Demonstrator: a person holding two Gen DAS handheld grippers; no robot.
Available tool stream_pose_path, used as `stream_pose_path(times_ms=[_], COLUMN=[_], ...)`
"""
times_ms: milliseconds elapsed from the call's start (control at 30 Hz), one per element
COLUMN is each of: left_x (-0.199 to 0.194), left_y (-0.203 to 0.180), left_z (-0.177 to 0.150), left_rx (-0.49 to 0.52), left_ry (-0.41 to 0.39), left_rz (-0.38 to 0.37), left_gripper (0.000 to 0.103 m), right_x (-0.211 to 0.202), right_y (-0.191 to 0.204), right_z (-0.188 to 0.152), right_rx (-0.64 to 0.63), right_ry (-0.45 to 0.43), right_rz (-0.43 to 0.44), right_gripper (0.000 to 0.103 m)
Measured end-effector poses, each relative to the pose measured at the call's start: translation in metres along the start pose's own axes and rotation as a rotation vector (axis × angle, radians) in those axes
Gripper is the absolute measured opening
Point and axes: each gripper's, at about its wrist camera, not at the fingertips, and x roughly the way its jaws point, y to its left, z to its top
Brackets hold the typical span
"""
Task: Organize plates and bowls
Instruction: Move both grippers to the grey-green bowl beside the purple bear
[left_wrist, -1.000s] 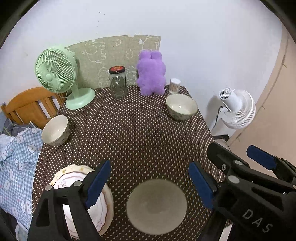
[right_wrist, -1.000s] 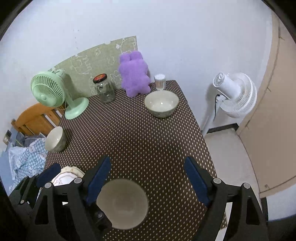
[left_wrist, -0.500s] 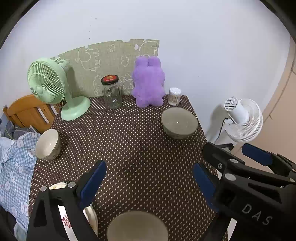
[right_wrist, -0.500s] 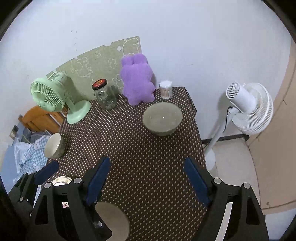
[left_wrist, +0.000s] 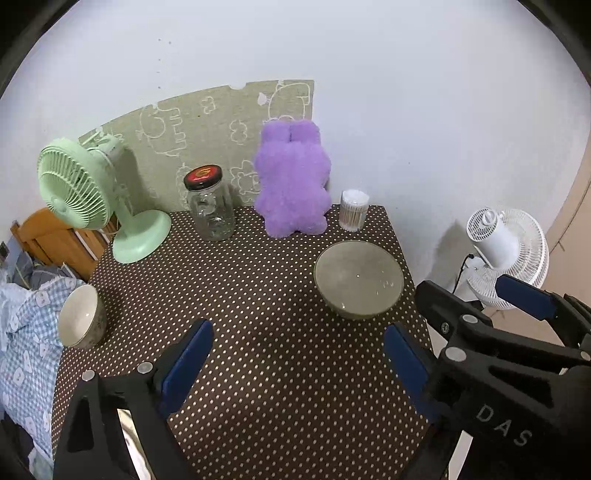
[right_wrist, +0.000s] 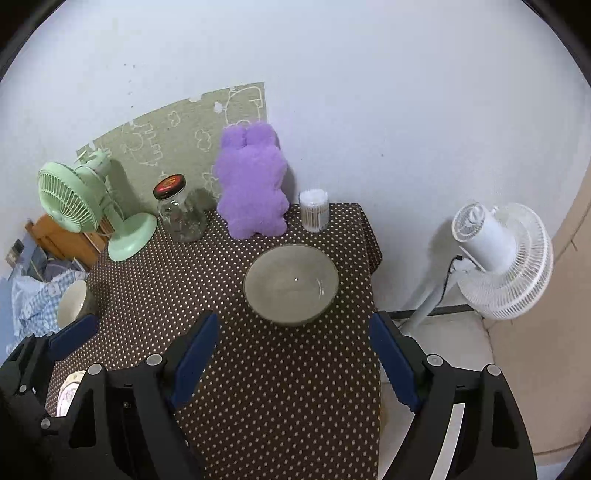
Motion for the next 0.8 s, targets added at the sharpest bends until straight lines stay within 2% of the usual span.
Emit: stream_pose_path(times_ms=[167,533,667,800], left_x=[0.024,0.083,0.107,0.136], left_y=[-0.009,-0.020,-0.022,-0.023], left_z=[0.013,0.038,0.043,0.044], left_rx=[-0.015,-0.052,-0.053,-0.060], left_ry=[0.002,0.004,0.034,0.071], left_rz=[0.051,0.036,0.039,0.038], left_gripper=[0.094,0.092,0.090,0.083], right_x=[0.023,0.080,0.103,0.127], right_y=[-0.013,-0.039,-0.043,-0.049], right_z=[0.012,0.037,0.041,0.041], right_rx=[-0.005,0.019,0.013,0.029], right_ry=[0.003,0.010,0.017,0.037], right_rz=[0.023,0.045,0.049,0.049], right_gripper=[0.085,0.085,0.085,0.085])
